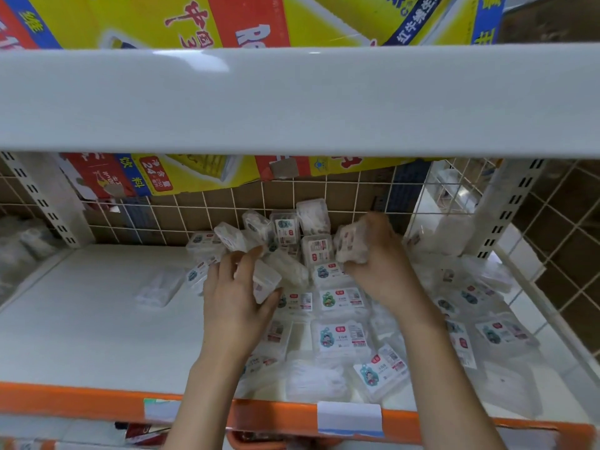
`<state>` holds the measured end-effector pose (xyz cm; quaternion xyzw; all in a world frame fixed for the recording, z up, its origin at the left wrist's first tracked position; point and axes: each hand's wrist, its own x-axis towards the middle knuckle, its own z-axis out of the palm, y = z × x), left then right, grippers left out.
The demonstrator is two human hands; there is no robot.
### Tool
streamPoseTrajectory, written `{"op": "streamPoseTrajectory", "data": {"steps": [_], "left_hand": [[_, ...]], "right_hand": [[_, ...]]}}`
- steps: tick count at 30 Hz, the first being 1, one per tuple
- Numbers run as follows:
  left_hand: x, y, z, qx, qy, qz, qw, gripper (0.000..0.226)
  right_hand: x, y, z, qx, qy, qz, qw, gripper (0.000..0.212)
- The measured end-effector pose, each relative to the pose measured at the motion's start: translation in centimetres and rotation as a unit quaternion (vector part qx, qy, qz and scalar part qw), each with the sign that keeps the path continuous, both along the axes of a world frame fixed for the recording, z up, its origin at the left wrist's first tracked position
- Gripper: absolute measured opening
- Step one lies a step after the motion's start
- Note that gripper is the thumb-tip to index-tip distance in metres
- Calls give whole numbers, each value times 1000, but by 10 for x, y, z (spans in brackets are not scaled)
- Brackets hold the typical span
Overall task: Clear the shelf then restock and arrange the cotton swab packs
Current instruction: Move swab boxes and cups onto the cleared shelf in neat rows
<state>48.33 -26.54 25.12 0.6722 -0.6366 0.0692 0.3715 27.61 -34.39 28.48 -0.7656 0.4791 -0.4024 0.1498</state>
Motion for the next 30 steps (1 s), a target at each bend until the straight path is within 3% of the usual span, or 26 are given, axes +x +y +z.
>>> {"op": "streamPoseTrajectory", "data": {"steps": [5, 9, 16, 24, 30], "left_hand": [[12, 11, 4, -18, 16, -1, 1000, 61], [31, 19, 2, -12, 31, 19, 999, 63], [81, 39, 7, 7, 167, 29, 985, 64], [205, 58, -5, 41, 191, -13, 981, 97], [285, 68, -7, 44, 212, -38, 975, 87]], "right_hand": [[20, 38, -18, 53, -85, 10, 995, 69], [46, 52, -25, 48, -99, 41, 993, 77], [114, 63, -28, 16, -43, 26, 999, 67], [228, 82, -31, 8, -44, 6, 999, 64], [305, 101, -33, -19, -34, 16, 999, 65]]}}
